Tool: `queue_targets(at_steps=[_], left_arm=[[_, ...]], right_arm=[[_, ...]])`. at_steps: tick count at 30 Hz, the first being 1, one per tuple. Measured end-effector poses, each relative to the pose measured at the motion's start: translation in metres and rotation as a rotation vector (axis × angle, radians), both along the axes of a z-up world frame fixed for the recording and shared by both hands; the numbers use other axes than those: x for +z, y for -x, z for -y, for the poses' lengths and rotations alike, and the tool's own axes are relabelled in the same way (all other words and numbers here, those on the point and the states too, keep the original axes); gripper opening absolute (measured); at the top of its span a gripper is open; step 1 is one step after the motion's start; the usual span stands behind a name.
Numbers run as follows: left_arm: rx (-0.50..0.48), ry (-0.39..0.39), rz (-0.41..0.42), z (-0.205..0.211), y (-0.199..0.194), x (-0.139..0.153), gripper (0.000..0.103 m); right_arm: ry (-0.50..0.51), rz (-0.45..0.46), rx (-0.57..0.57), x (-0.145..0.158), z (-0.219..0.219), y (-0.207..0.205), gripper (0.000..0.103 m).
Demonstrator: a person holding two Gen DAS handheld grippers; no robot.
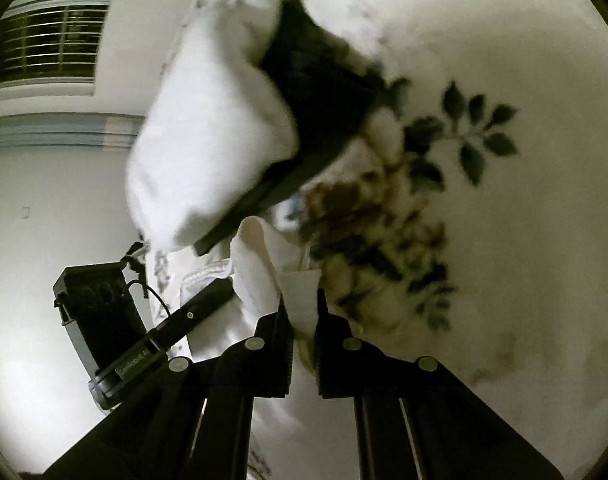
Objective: Fold small clothes
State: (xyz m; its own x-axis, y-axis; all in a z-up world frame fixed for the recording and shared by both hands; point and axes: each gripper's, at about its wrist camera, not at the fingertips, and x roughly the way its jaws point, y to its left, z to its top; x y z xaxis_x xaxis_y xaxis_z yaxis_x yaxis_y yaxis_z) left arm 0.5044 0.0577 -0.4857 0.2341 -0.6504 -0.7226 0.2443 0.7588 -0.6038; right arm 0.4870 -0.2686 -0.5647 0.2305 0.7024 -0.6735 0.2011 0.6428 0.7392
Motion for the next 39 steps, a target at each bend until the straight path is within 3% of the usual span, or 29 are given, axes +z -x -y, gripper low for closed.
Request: queue_targets(at_steps=[6,11,12,14,15,16,17,18,19,23,28,31,33,36,39], left_arm=[[0.004,0.028,0.091,-0.008,0.055,0.050,0.006],[0.002,0.019,0.059,-0.005,0.132,0.066,0.010],[-0.008,0.013,0.032,-0.005,0.152,0.063,0.013],[-0.004,0.010,-0.033,-0.013,0.185,0.053,0.035],[0.014,0.012,-0.072,-0.021,0.203,0.047,0.060],[0.036,0.022,-0.113,-0.031,0.223,0.039,0.069],[0.067,0.017,-0.161,-0.042,0.242,0.027,0.069],[0.104,0.006,-0.215,-0.053,0.258,0.015,0.069],[0.131,0.007,-0.254,-0.062,0.268,0.006,0.069],[0.251,0.012,-0.305,-0.084,0.283,-0.011,0.069],[0.275,-0.002,-0.285,-0.066,0.255,-0.021,0.069],[0.193,-0.099,-0.247,-0.032,0.233,-0.027,0.069],[0.110,-0.229,-0.209,-0.011,0.231,-0.035,0.069],[-0.022,-0.395,-0.208,0.010,0.255,-0.055,0.069],[-0.061,-0.435,-0.242,0.000,0.284,-0.064,0.069]], right_arm=[[0.000,0.105,0.052,0.057,-0.009,0.054,0.008],[0.040,0.152,0.126,0.085,-0.030,0.134,0.008],[0.050,0.150,0.143,0.085,-0.037,0.150,0.008],[0.076,0.118,0.186,0.079,-0.046,0.188,0.010],[0.095,0.090,0.219,0.073,-0.050,0.208,0.015],[0.114,0.042,0.265,0.063,-0.054,0.230,0.026],[0.125,-0.001,0.292,0.054,-0.057,0.244,0.034],[0.133,-0.045,0.318,0.045,-0.058,0.261,0.052],[0.134,-0.076,0.332,0.038,-0.057,0.276,0.057],[0.114,-0.168,0.230,0.019,-0.033,0.315,0.057],[0.074,-0.188,0.024,0.007,-0.018,0.302,0.057],[0.082,-0.159,-0.061,0.006,-0.025,0.276,0.057],[0.143,-0.159,-0.070,0.005,-0.033,0.260,0.057],[0.232,-0.227,-0.019,-0.009,-0.048,0.255,0.057],[0.336,-0.298,0.076,-0.024,-0.058,0.279,0.057]])
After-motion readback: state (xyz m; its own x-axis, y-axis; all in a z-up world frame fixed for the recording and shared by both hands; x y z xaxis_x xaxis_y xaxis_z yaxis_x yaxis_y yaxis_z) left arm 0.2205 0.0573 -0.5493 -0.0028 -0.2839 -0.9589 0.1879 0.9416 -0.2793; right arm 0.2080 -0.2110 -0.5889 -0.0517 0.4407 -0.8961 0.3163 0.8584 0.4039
